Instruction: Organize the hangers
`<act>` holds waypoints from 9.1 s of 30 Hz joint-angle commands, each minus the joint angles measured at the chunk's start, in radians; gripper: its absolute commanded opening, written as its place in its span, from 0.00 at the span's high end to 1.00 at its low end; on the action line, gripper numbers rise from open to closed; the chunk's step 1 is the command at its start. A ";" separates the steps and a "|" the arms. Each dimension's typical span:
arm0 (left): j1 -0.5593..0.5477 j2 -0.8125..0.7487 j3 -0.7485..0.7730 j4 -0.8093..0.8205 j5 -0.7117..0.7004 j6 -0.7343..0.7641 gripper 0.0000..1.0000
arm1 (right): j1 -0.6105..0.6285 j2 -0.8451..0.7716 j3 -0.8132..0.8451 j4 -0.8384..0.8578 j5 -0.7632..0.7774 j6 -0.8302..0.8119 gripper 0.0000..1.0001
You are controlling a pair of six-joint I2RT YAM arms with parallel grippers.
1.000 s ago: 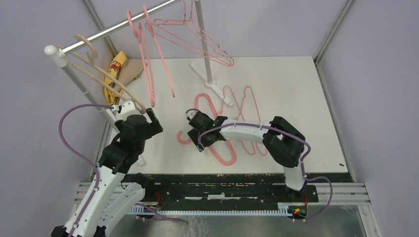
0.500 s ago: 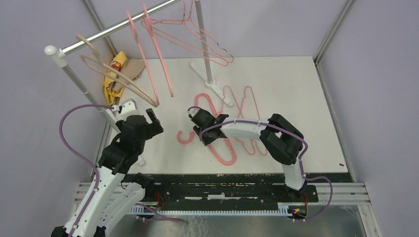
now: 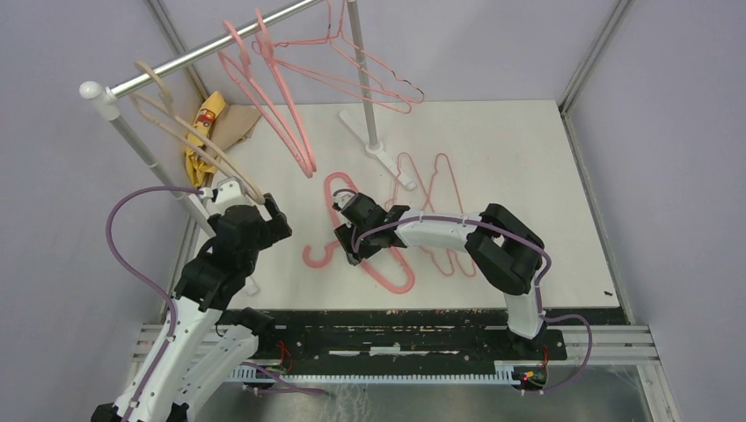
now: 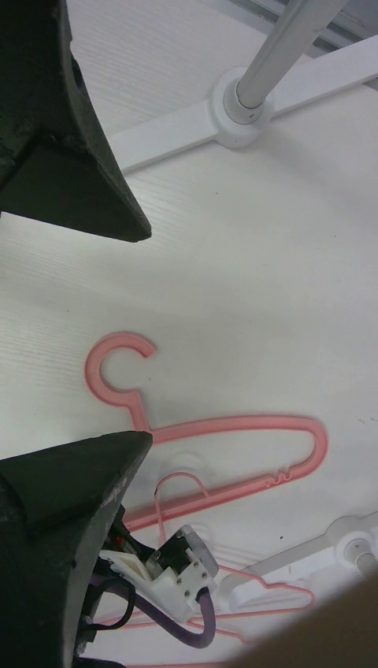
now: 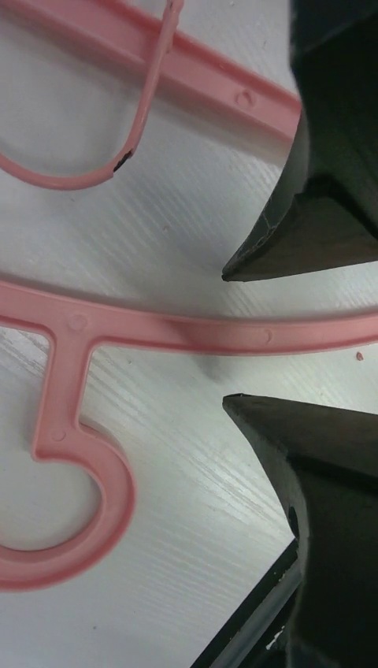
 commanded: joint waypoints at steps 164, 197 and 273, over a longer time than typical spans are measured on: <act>0.001 -0.020 0.081 -0.002 0.012 -0.046 0.05 | -0.506 0.198 1.187 0.683 -1.118 1.081 0.99; -0.012 0.087 0.192 0.157 0.280 0.099 0.19 | -0.490 0.319 1.300 0.343 -0.989 0.689 0.98; -0.730 0.406 0.236 0.350 -0.385 0.003 0.17 | -0.401 0.447 1.473 0.339 -0.510 0.472 0.95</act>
